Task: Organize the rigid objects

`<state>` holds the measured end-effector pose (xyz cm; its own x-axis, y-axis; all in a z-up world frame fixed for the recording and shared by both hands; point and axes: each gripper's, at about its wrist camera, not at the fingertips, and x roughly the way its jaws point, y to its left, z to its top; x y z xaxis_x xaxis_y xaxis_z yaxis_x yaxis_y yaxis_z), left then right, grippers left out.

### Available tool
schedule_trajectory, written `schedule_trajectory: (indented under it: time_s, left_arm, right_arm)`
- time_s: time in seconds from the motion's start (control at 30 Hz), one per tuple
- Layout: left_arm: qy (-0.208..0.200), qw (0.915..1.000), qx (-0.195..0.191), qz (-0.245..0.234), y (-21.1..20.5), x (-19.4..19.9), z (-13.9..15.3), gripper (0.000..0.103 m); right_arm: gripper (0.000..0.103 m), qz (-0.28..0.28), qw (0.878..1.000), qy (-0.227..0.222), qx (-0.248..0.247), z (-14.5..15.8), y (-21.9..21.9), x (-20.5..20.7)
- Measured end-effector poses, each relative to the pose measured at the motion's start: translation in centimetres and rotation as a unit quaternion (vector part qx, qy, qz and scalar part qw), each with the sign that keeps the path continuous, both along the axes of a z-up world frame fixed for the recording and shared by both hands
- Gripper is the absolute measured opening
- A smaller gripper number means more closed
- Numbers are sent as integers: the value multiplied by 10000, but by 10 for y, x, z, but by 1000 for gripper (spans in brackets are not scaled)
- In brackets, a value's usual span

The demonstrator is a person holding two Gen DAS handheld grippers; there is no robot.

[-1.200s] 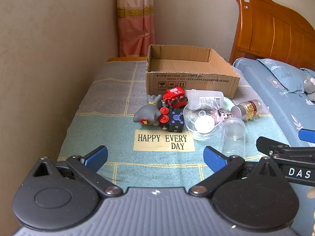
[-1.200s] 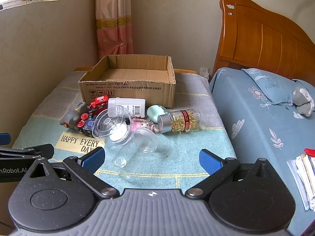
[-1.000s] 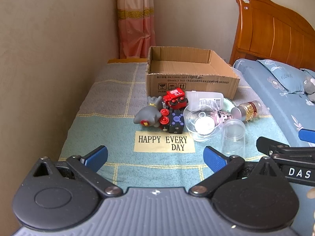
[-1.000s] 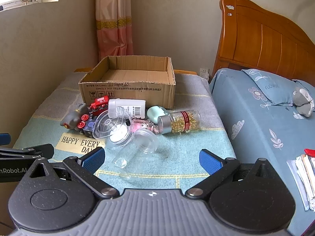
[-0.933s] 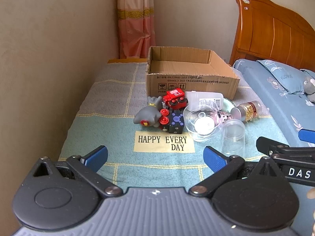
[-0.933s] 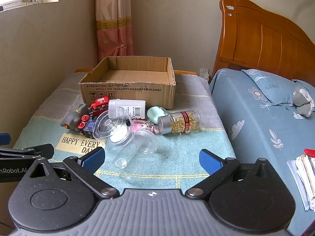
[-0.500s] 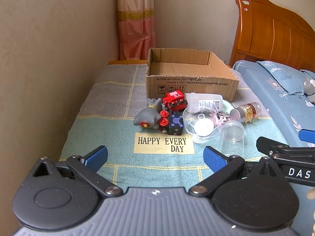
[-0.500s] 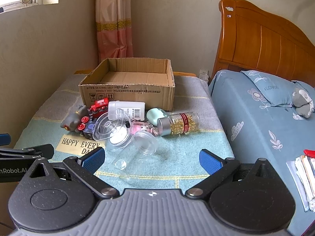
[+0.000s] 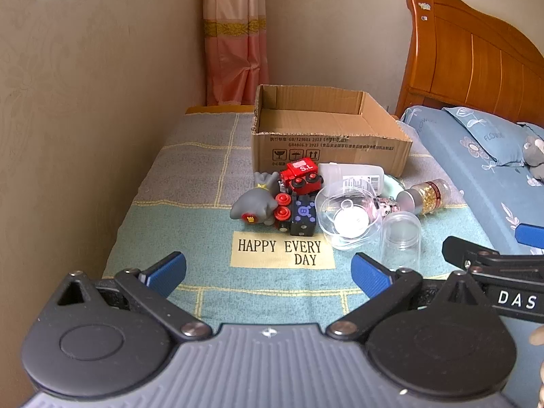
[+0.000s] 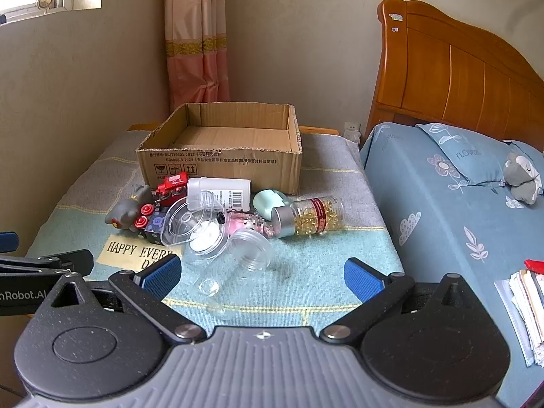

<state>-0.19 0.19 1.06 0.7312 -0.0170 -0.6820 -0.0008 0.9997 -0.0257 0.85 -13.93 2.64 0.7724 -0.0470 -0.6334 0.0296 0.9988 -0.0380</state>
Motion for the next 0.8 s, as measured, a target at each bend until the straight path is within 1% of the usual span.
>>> schedule_trajectory:
  time_s: [0.53,0.8]
  left_arm:
    - [-51,10000,-34,-40,2,4,-3,102]
    - [-15,9998,-155,-95,6,12,-9,102]
  right_arm:
    - [103,81,10000,-36,16,-3,0,3]
    - [103,199,9998,-47,37,-6,0,10]
